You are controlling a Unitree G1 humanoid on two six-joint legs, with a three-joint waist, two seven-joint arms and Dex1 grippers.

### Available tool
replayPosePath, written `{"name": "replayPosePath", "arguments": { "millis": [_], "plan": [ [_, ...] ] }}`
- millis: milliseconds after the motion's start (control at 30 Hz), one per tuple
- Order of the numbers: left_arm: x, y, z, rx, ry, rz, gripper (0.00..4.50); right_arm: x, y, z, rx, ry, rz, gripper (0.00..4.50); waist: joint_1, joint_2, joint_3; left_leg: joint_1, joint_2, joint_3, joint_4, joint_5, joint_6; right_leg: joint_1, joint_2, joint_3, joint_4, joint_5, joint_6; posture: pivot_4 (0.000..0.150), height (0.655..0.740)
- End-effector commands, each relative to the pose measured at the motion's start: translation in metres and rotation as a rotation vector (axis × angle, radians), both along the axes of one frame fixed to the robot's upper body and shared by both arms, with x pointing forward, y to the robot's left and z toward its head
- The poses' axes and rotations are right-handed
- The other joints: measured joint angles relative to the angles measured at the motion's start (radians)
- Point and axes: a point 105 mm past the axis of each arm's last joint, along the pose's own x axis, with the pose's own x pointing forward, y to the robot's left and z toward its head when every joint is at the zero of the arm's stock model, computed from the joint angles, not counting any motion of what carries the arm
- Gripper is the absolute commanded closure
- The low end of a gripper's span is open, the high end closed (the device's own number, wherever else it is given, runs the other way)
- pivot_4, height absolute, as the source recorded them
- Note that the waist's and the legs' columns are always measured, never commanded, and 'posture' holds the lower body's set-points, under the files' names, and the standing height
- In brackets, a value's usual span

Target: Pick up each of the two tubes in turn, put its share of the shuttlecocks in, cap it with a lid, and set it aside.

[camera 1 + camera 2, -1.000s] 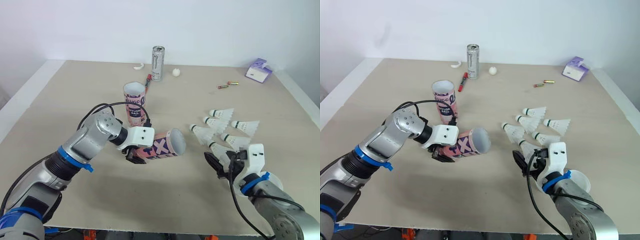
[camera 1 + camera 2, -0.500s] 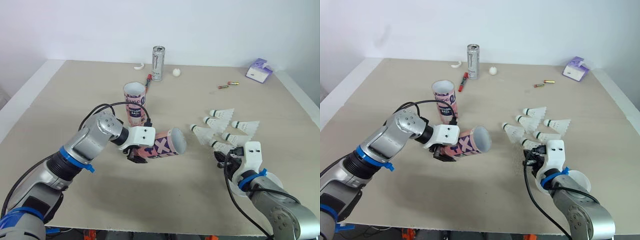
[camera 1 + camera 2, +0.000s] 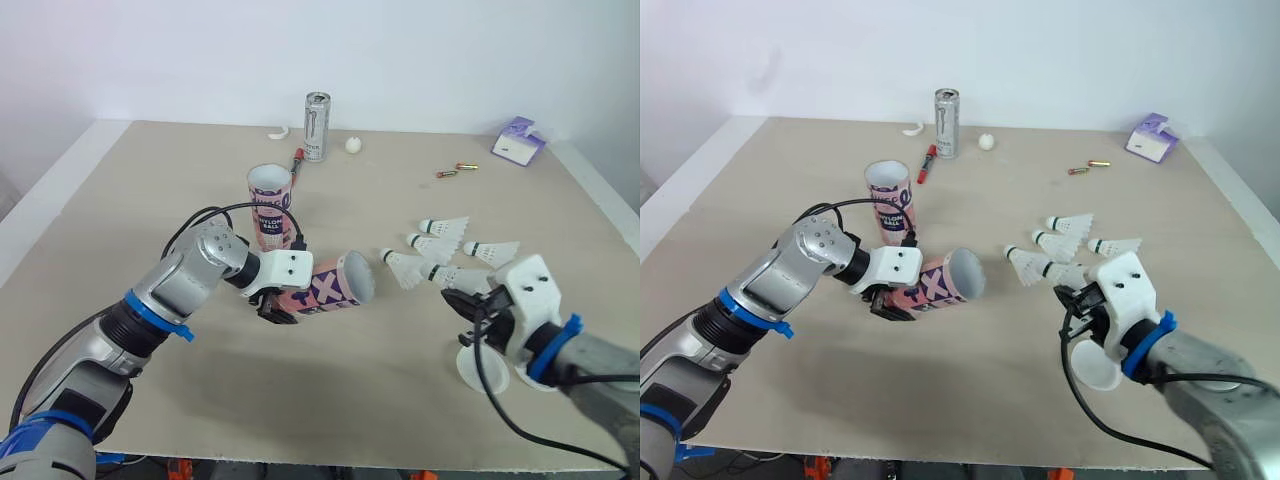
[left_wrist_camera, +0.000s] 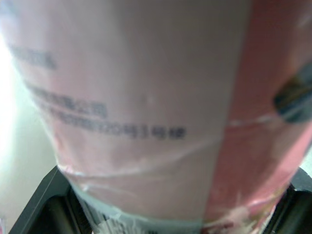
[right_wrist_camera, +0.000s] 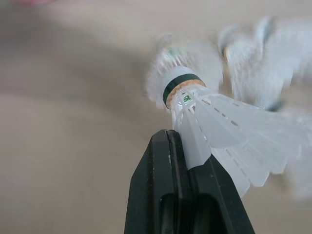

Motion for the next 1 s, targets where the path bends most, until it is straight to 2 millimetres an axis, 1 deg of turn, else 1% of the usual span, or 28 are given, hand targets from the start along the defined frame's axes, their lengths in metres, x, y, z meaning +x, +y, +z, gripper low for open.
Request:
{"name": "replayPosePath", "arguments": {
  "millis": [33,133,233,333,567,800,1000],
  "plan": [
    [0.003,-0.005,0.009,0.004,-0.023,-0.029,0.82,-0.014,0.013,0.05,-0.189,-0.108,0.237,4.43,0.0,-0.001,0.0,0.0,0.0,-0.002,0.001,0.0,0.0,0.001,0.001,-0.001,0.0,0.0,0.0,0.15,0.74],
    [0.001,-0.006,0.008,0.004,0.019,-0.036,0.82,-0.015,0.027,0.077,-0.337,-0.207,0.4,4.43,0.0,0.0,0.001,0.0,-0.001,-0.003,0.002,0.0,0.001,0.002,0.001,-0.001,0.0,0.0,0.0,0.15,0.74],
    [0.0,-0.006,0.007,0.005,0.048,-0.033,0.82,-0.014,0.039,0.086,-0.45,-0.26,0.52,4.43,-0.001,0.001,0.001,-0.001,-0.001,-0.003,0.003,0.0,0.001,0.002,0.001,-0.001,0.0,0.0,0.0,0.15,0.74],
    [-0.002,-0.006,0.006,0.01,0.068,-0.032,0.82,-0.011,0.045,0.084,-0.545,-0.269,0.598,4.43,0.0,0.0,0.001,-0.002,-0.001,-0.005,0.005,0.0,0.001,0.002,0.001,-0.002,0.0,0.0,0.0,0.15,0.74],
    [-0.002,-0.01,0.009,-0.008,0.084,-0.01,0.82,-0.005,0.057,0.081,-0.648,-0.296,0.72,4.43,0.0,0.001,0.001,-0.006,-0.001,-0.006,0.009,0.0,0.002,0.001,0.0,-0.003,0.0,0.0,0.0,0.15,0.74],
    [0.0,-0.011,0.01,-0.018,0.083,0.013,0.82,-0.005,0.077,0.081,-0.624,-0.325,0.811,4.43,0.0,0.001,0.001,-0.006,-0.001,-0.006,0.011,0.0,0.002,0.001,0.0,-0.004,0.0,0.0,0.0,0.15,0.74],
    [0.004,-0.015,0.012,-0.032,0.062,0.024,0.82,-0.001,0.083,0.073,-0.618,-0.316,0.841,4.43,0.001,0.001,0.001,-0.007,-0.001,-0.006,0.011,0.0,0.002,0.001,0.0,-0.004,0.0,0.0,-0.001,0.15,0.74]
  ]
}}
